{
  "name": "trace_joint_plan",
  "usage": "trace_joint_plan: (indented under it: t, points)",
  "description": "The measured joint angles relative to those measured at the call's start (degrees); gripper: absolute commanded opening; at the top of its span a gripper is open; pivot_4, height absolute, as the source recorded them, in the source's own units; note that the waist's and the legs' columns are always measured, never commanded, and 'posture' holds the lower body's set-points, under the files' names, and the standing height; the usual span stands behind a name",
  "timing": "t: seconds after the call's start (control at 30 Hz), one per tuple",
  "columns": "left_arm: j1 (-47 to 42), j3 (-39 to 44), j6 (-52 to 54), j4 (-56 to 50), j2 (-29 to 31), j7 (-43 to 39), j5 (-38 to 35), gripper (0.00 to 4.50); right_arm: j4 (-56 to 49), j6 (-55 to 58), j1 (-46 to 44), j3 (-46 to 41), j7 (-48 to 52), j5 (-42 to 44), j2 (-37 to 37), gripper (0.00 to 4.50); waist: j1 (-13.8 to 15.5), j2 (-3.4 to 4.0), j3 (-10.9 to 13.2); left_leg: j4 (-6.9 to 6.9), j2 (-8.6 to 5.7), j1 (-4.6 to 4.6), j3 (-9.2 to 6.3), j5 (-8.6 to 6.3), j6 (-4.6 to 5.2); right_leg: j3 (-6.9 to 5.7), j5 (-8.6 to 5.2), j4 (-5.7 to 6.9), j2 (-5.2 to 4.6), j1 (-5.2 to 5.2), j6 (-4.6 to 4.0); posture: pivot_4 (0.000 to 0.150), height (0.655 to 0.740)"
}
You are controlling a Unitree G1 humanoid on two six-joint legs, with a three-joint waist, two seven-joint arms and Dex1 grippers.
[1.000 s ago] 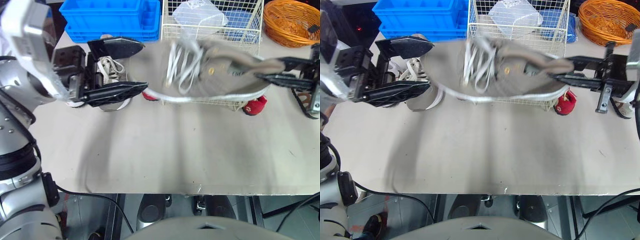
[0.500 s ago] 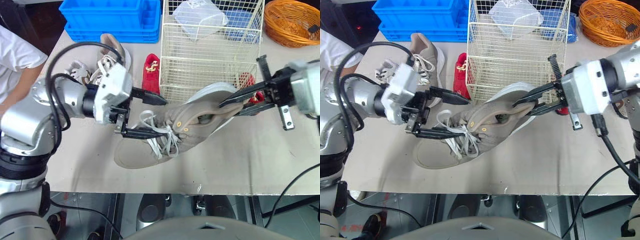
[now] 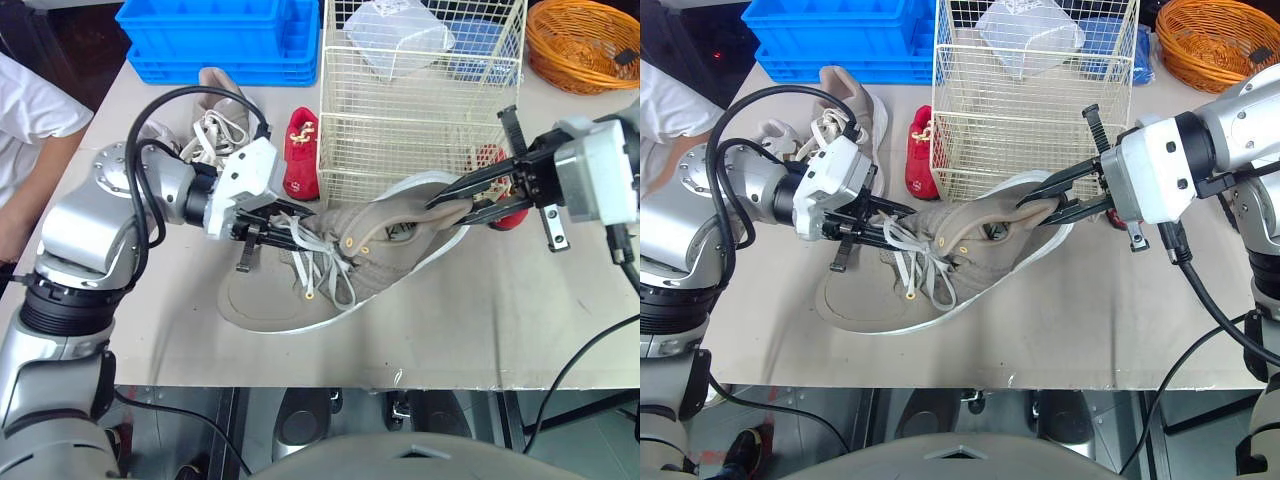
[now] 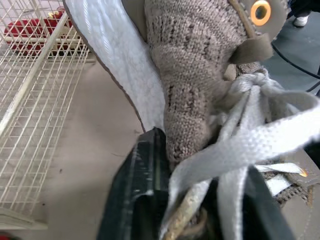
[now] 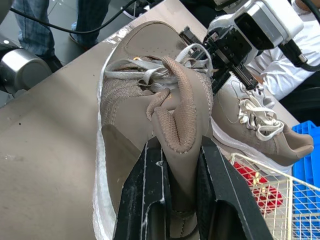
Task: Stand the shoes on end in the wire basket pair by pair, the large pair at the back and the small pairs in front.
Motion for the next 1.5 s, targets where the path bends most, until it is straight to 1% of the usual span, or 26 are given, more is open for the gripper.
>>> trace_joint_plan:
  t: [0.1, 0.13, 0.2, 0.23, 0.33, 0.4, 0.47, 0.53, 0.63, 0.73, 0.77, 0.8, 0.83, 0.9, 0.93, 1.07, 1.2, 1.27, 1.33, 1.47, 1.5]
  points:
    - [0.7, 0.1, 0.6, 0.0, -2.7, 2.2, 0.3, 0.46, 0.0, 1.0, 1.4, -2.4, -1.4, 0.6, -0.6, 2.69, 0.2, -0.01, 0.0, 0.01, -0.01, -0.02, -0.04, 0.0, 0.0, -0.04, 0.0, -0.01, -0.02, 0.03, 0.0, 0.15, 0.686]
    - [1.4, 0.5, 0.8, 0.0, -4.1, 3.9, 0.1, 0.45, 0.1, 2.2, 2.4, -3.9, -2.7, 1.3, -1.1, 3.08, 0.3, -0.03, 0.0, 0.02, -0.01, -0.04, -0.06, 0.0, 0.0, -0.05, 0.0, -0.01, -0.03, 0.03, 0.0, 0.15, 0.686]
    - [3.1, 1.9, 1.3, -0.7, -6.6, 7.2, -0.9, 0.44, 0.1, 5.0, 4.6, -7.1, -5.4, 2.5, -2.3, 4.05, 0.2, -0.05, 0.0, 0.06, -0.01, -0.11, -0.11, 0.0, 0.01, -0.1, 0.01, -0.02, -0.04, 0.03, 0.0, 0.15, 0.686]
    - [4.1, 3.2, 1.7, -1.3, -7.5, 8.8, -1.6, 0.44, 0.1, 6.4, 6.0, -8.8, -6.7, 2.8, -3.3, 4.42, 0.1, -0.06, 0.0, 0.06, -0.01, -0.12, -0.12, 0.0, 0.01, -0.11, 0.01, -0.02, -0.04, 0.02, -0.01, 0.15, 0.686]
    - [5.8, 7.6, 0.7, -3.9, -10.5, 13.9, -2.5, 0.44, 1.1, 9.8, 9.8, -14.3, -9.9, 3.2, -6.6, 4.42, 0.1, -0.04, 0.0, 0.04, -0.01, -0.11, -0.15, 0.0, 0.0, -0.15, 0.01, -0.01, -0.04, 0.03, -0.01, 0.15, 0.686]
    - [6.6, 10.0, 0.8, -5.6, -12.7, 18.4, -3.4, 0.44, 1.4, 12.7, 13.2, -19.3, -11.8, 3.8, -8.8, 4.42, 0.2, -0.05, 0.0, 0.04, -0.01, -0.12, -0.21, 0.0, 0.01, -0.21, 0.01, -0.02, -0.04, 0.08, -0.01, 0.15, 0.686]
    - [7.5, 13.2, 2.2, -7.4, -15.1, 24.4, -4.9, 0.44, 0.2, 18.1, 18.6, -25.7, -15.2, 6.4, -9.7, 4.42, 0.2, -0.06, 0.0, 0.05, -0.01, -0.1, -0.29, 0.0, 0.01, -0.28, 0.01, -0.06, -0.05, 0.22, -0.01, 0.15, 0.686]
    - [7.6, 14.9, 2.9, -9.2, -17.3, 29.5, -5.7, 0.44, -2.9, 23.4, 22.7, -29.3, -19.5, 9.9, -8.2, 4.42, 0.1, -0.05, 0.0, 0.06, -0.01, -0.06, -0.31, 0.01, 0.01, -0.29, 0.02, -0.06, -0.05, 0.27, -0.01, 0.15, 0.686]
    - [7.6, 14.2, 3.4, -11.7, -18.7, 34.4, -5.3, 0.44, -10.0, 31.3, 24.4, -31.6, -32.9, 17.1, -1.2, 4.42, -0.2, -0.05, 0.0, 0.04, 0.0, 0.07, -0.29, 0.06, -0.08, -0.23, 0.02, 0.04, -0.01, 0.29, -0.02, 0.15, 0.686]
    - [7.4, 12.3, 2.7, -12.2, -21.2, 38.5, -2.6, 0.44, -15.9, 37.1, 24.5, -31.3, -45.9, 24.7, 5.2, 4.42, 0.1, -0.03, 0.0, 0.05, 0.0, 0.07, -0.34, 0.1, -0.14, -0.26, 0.02, 0.08, 0.01, 0.29, -0.02, 0.15, 0.686]
    - [7.3, 12.1, 2.6, -12.2, -21.5, 39.0, -2.2, 0.44, -16.4, 37.5, 24.5, -31.2, -46.9, 25.3, 5.7, 4.42, 0.1, -0.03, 0.0, 0.05, 0.0, 0.05, -0.33, 0.09, -0.14, -0.25, 0.02, 0.09, 0.01, 0.28, -0.02, 0.15, 0.686]
    - [7.3, 11.0, 2.1, -12.1, -22.1, 41.3, 0.0, 0.44, -18.6, 39.5, 24.4, -30.6, -53.2, 27.7, 7.7, 4.42, 0.2, -0.08, 0.0, 0.05, -0.02, 0.02, -0.33, 0.09, -0.13, -0.25, 0.02, 0.03, 0.0, 0.27, -0.02, 0.15, 0.686]
    - [6.6, 9.3, 0.3, -11.2, -24.6, 44.5, 3.5, 0.44, -20.6, 41.1, 23.5, -28.1, -61.4, 29.0, 12.8, 4.42, 0.2, -0.12, 0.0, 0.05, -0.05, 0.0, -0.32, 0.09, -0.13, -0.24, 0.02, 0.02, -0.02, 0.27, -0.02, 0.15, 0.686]
    - [6.3, 7.3, -2.4, -10.5, -26.8, 46.7, 6.5, 0.44, -20.8, 41.9, 22.5, -25.0, -68.4, 31.1, 17.7, 4.42, 0.2, -0.12, 0.0, 0.05, -0.06, -0.02, -0.31, 0.09, -0.13, -0.24, 0.02, 0.03, -0.02, 0.25, -0.02, 0.15, 0.686]
    - [6.2, 5.5, -4.8, -9.5, -28.7, 48.4, 9.5, 0.44, -20.7, 42.2, 20.0, -23.5, -75.1, 32.7, 22.9, 4.42, 0.1, -0.09, 0.0, 0.05, -0.07, -0.02, -0.27, 0.1, -0.14, -0.2, 0.02, 0.08, -0.02, 0.19, -0.02, 0.15, 0.686]
    - [6.8, 1.1, -10.7, -7.1, -31.7, 51.0, 16.1, 0.44, -21.5, 42.6, 17.7, -19.8, -86.5, 34.8, 27.9, 4.42, 0.2, -0.09, 0.0, -0.02, -0.05, -0.17, -0.27, 0.1, -0.15, -0.24, 0.02, 0.08, 0.0, -0.02, -0.02, 0.15, 0.686]
    - [8.7, -0.6, -14.9, -6.8, -31.9, 51.3, 20.3, 0.44, -21.5, 42.5, 17.5, -19.0, -91.8, 35.2, 30.0, 4.42, 0.1, -0.09, 0.0, -0.03, -0.06, -0.26, -0.25, 0.1, -0.15, -0.24, 0.02, 0.04, -0.01, -0.1, -0.02, 0.15, 0.686]
    - [9.7, -1.4, -16.8, -5.9, -33.0, 51.8, 21.8, 0.44, -21.4, 42.5, 17.5, -18.8, -94.0, 35.2, 30.4, 3.93, 0.1, -0.09, 0.0, -0.02, -0.06, -0.26, -0.26, 0.1, -0.15, -0.24, 0.02, 0.06, 0.0, -0.1, -0.02, 0.15, 0.686]
    - [10.1, -1.5, -17.8, -5.7, -33.4, 51.9, 22.5, 0.44, -21.1, 42.3, 17.3, -18.7, -95.4, 35.2, 30.6, 3.26, 0.1, -0.09, 0.0, 0.0, -0.05, -0.26, -0.27, 0.1, -0.15, -0.25, 0.02, 0.09, 0.0, -0.1, -0.02, 0.15, 0.686]
    - [10.1, -1.4, -19.6, -5.5, -34.2, 52.2, 23.5, 0.44, -20.3, 41.3, 16.9, -18.9, -96.3, 35.1, 30.2, 1.31, 0.1, -0.08, 0.0, 0.0, -0.06, -0.26, -0.26, 0.1, -0.14, -0.24, 0.02, 0.09, 0.0, -0.1, -0.02, 0.15, 0.686]
    - [10.1, -1.4, -19.8, -5.5, -34.5, 52.1, 23.5, 0.44, -20.2, 41.2, 16.9, -19.0, -96.5, 35.0, 30.2, 0.99, 0.1, -0.08, 0.0, 0.0, -0.06, -0.26, -0.26, 0.1, -0.14, -0.24, 0.02, 0.09, 0.0, -0.1, -0.02, 0.15, 0.686]
